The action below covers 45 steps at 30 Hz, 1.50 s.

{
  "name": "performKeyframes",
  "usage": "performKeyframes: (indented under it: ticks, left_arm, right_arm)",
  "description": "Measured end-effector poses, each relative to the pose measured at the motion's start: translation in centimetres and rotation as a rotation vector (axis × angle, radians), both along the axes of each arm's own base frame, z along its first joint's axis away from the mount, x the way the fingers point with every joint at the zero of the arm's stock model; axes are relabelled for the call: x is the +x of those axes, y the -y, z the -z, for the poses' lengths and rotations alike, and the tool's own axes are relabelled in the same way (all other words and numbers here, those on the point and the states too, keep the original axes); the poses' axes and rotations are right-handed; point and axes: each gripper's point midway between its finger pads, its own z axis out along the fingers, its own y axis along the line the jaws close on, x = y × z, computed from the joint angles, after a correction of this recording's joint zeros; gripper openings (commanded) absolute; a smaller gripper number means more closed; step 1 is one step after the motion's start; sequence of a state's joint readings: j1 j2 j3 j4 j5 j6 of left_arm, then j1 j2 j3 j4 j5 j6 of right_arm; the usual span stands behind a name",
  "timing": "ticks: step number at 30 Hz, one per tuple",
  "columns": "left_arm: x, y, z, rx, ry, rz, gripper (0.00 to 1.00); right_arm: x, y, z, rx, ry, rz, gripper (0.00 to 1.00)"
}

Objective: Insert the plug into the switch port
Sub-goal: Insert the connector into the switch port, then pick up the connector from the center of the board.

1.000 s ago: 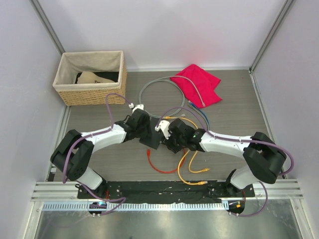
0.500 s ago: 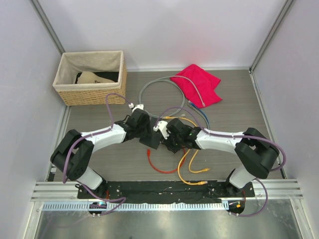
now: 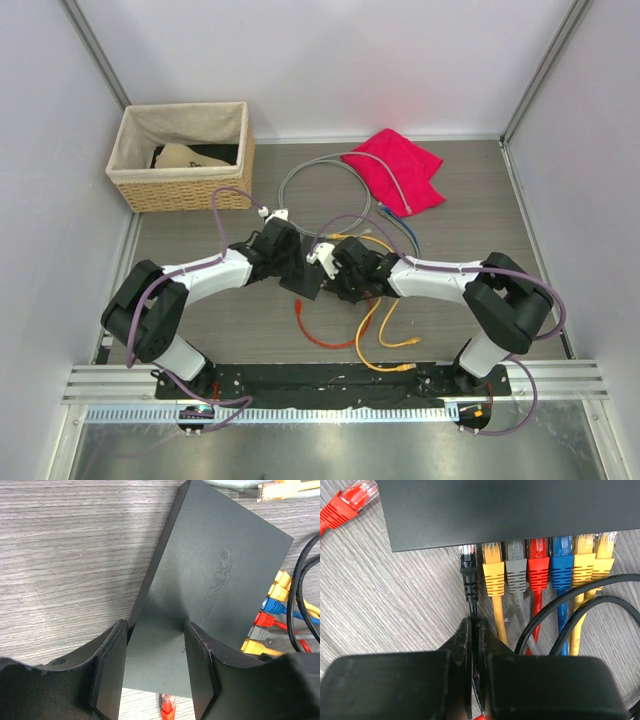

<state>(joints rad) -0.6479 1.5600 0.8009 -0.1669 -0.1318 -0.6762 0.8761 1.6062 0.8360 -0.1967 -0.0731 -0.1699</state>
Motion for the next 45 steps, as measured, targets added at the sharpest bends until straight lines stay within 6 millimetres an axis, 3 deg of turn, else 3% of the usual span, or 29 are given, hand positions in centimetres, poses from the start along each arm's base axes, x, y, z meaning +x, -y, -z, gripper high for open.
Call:
performKeyframes:
  ticks: [23,25,26,29,32,35,37,40,42,45]
  left_arm:
    - [-0.2,0.3,0.1,-0.035,0.019,0.011,0.51]
    - [-0.1,0.3,-0.2,-0.041,0.029,0.003,0.54]
    - [0.0,0.3,-0.3,-0.044,0.032,-0.003,0.57]
    - [0.1,0.0,-0.2,-0.059,0.021,-0.026,0.64]
    - [0.1,-0.4,-0.1,-0.054,0.005,-0.044,0.73]
    - [0.0,-1.0,-0.2,-0.029,-0.007,-0.056,0.8]
    - [-0.4,-1.5,-0.4,-0.011,-0.016,-0.063,0.82]
    - [-1.8,-2.8,-1.1,0.024,-0.041,-0.079,0.93]
    - [-2.3,-3.5,-2.5,0.026,-0.029,-0.091,1.0]
    - [-2.8,-4.3,-5.7,-0.004,0.03,-0.105,1.0]
  right_arm:
    - [0.2,-0.6,-1.0,-0.021,-0.052,0.014,0.02]
    - [0.2,-0.6,-0.9,-0.023,-0.056,0.018,0.09]
    - [0.2,-0.6,-0.9,-0.022,-0.057,0.019,0.22]
    - [0.4,-1.1,-1.2,0.005,-0.052,0.029,0.35]
    - [1.7,-3.3,-3.1,0.108,0.008,0.022,0.43]
    - [2.3,-3.6,-5.7,0.17,0.056,0.027,0.48]
    - [3.5,-3.0,-7.9,0.211,0.096,0.056,0.49]
    - [7.2,-0.9,-11.0,0.256,0.168,0.16,0.56]
    - [10.2,0.9,-12.7,0.271,0.216,0.242,0.56]
    - [13.9,3.6,-13.9,0.264,0.265,0.353,0.57]
